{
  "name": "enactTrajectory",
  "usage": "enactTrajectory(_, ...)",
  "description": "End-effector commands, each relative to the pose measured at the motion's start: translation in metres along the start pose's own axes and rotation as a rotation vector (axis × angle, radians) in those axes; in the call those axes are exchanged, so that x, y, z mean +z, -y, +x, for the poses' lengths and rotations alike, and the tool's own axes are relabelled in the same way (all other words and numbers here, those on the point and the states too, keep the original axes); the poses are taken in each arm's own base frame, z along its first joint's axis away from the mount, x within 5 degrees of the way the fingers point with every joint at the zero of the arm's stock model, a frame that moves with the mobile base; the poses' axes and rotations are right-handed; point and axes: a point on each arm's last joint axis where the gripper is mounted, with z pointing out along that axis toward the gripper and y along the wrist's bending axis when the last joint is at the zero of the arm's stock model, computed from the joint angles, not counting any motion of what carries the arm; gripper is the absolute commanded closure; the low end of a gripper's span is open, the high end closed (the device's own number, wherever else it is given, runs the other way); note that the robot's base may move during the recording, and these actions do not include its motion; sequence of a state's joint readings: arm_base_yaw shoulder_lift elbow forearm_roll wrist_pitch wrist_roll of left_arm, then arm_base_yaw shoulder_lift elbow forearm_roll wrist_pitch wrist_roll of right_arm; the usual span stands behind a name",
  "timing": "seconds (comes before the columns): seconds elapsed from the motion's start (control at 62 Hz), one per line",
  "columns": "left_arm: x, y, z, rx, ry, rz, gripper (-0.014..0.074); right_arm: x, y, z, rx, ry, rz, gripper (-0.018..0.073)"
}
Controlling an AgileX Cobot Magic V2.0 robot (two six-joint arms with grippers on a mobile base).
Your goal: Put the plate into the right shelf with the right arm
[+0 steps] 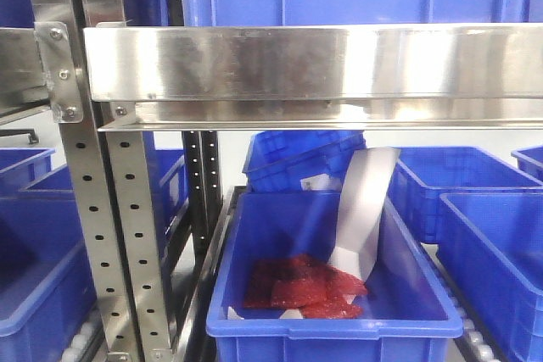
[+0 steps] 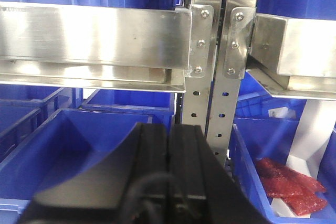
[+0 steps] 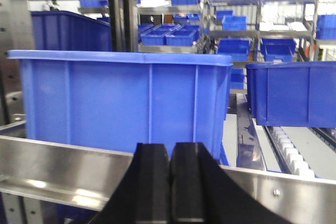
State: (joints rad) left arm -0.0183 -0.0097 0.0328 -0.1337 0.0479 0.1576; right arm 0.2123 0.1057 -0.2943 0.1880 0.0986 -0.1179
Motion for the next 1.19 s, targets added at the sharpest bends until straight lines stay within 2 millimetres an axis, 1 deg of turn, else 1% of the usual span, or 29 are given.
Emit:
enactTrajectory(0.0, -0.001, -0.001, -0.005, -0.015, 0.089, -0.012, 0.0724, -0.010, 0.000, -0.008, -0.018, 0.072, 0.004, 0.0505)
enactTrajectory(0.097, -0.001, -0.001, -0.005, -0.015, 0.089, -0.012, 0.0724, -0.015, -0.001, -0.004, -0.019, 0.049, -0.004, 0.0505)
enactTrajectory(0.274, -0.001, -0.001, -0.005, -0.015, 0.089, -0.012, 0.0724, -0.015, -0.001, 0.000, -0.019, 0.013, -0.007, 0.0505)
enactTrajectory(0.613, -0.001, -0.001, -0.005, -0.015, 0.089, -0.012, 0.0724, -0.015, -0.001, 0.000, -0.020, 0.025, -0.005, 0.0505)
enactTrajectory(0.71, -0.001, -0.001, -0.005, -0.015, 0.089, -0.012, 0.0724, -0.013, 0.001, 0.003, -0.076, 0.048, 0.013, 0.0505)
enactTrajectory(0.758, -0.001, -0.001, -0.005, -0.015, 0.089, -0.012, 0.0724, -0.012, 0.002, 0.008, -0.089, 0.065, 0.022, 0.0505)
enactTrajectory(0.806, -0.001, -0.001, -0.005, -0.015, 0.089, -0.012, 0.0724, -0.010, 0.003, 0.015, -0.063, 0.075, 0.025, 0.0505)
enactTrajectory(0.855, -0.001, -0.001, -0.005, -0.015, 0.089, -0.012, 0.0724, -0.009, 0.004, 0.023, -0.030, 0.060, 0.032, 0.0505)
enactTrajectory(0.935, -0.001, -0.001, -0.005, -0.015, 0.089, -0.012, 0.0724, -0.008, 0.006, 0.039, -0.029, 0.011, 0.062, 0.0505)
enactTrajectory(1.032, -0.001, -0.001, -0.005, -0.015, 0.089, -0.012, 0.0724, -0.008, 0.010, 0.048, -0.037, -0.006, 0.116, 0.0505)
enactTrajectory(1.113, -0.001, -0.001, -0.005, -0.015, 0.089, -0.012, 0.0724, -0.011, 0.012, 0.055, -0.048, 0.020, 0.163, 0.0505)
enactTrajectory(1.177, -0.001, -0.001, -0.005, -0.015, 0.089, -0.012, 0.0724, -0.011, 0.015, 0.064, -0.053, 0.027, 0.190, 0.0505)
